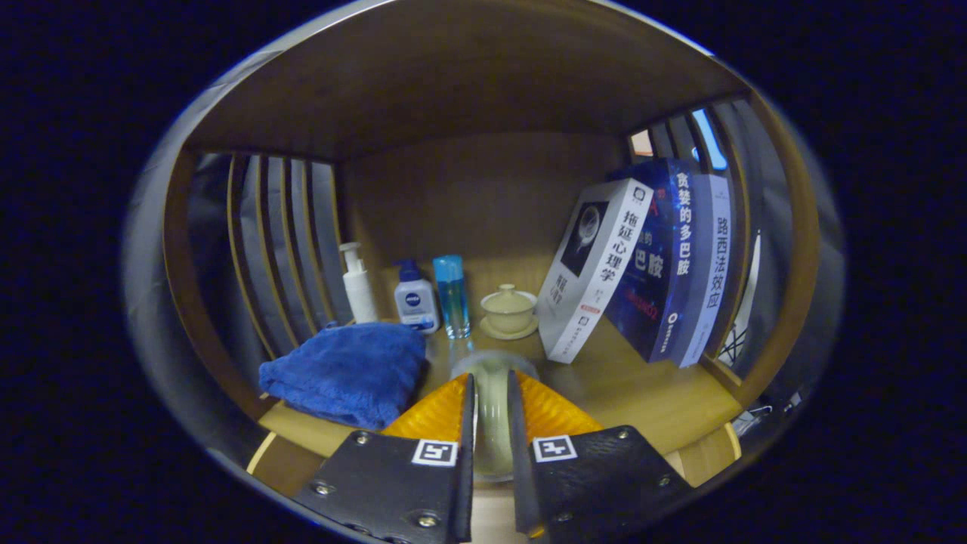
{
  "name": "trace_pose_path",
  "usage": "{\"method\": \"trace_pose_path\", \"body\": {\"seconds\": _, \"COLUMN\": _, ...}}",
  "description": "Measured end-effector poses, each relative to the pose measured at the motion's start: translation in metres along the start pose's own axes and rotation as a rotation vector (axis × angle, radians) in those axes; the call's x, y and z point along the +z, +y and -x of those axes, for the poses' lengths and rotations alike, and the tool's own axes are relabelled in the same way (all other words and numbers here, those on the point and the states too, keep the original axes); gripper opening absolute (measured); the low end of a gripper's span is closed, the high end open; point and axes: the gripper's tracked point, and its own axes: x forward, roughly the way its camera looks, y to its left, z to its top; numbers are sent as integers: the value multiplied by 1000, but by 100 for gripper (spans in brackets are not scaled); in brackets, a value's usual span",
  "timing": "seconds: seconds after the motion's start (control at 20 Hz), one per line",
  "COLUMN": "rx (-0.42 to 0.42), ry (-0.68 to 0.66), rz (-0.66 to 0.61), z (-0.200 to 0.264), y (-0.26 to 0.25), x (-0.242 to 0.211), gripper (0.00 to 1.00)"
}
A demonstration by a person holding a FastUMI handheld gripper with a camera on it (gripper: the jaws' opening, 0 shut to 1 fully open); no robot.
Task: Pull open the drawer, take out the items inside it, and place them on the countertop above the cabinet.
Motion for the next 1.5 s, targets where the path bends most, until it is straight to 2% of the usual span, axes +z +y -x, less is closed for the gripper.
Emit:
{"method": "trace_pose_path", "body": {"seconds": 0.1, "rx": 3, "ry": -28, "rz": -23, "z": 9, "y": -1, "x": 6, "gripper": 29}}
{"method": "trace_pose_path", "body": {"seconds": 0.3, "rx": 34, "ry": -76, "rz": -29, "z": 49, "y": -3, "x": 10, "gripper": 29}}
{"method": "trace_pose_path", "body": {"seconds": 0.55, "rx": 71, "ry": -118, "rz": -62, "z": 125, "y": -4, "x": -3, "gripper": 29}}
{"method": "trace_pose_path", "body": {"seconds": 0.95, "rx": 59, "ry": -54, "rz": -82, "z": 233, "y": -8, "x": -100, "gripper": 30}}
{"method": "trace_pose_path", "body": {"seconds": 1.25, "rx": -26, "ry": -69, "rz": -60, "z": 281, "y": -18, "x": -144, "gripper": 99}}
{"method": "trace_pose_path", "body": {"seconds": 1.5, "rx": -34, "ry": -15, "rz": -39, "z": 272, "y": -14, "x": -175, "gripper": 100}}
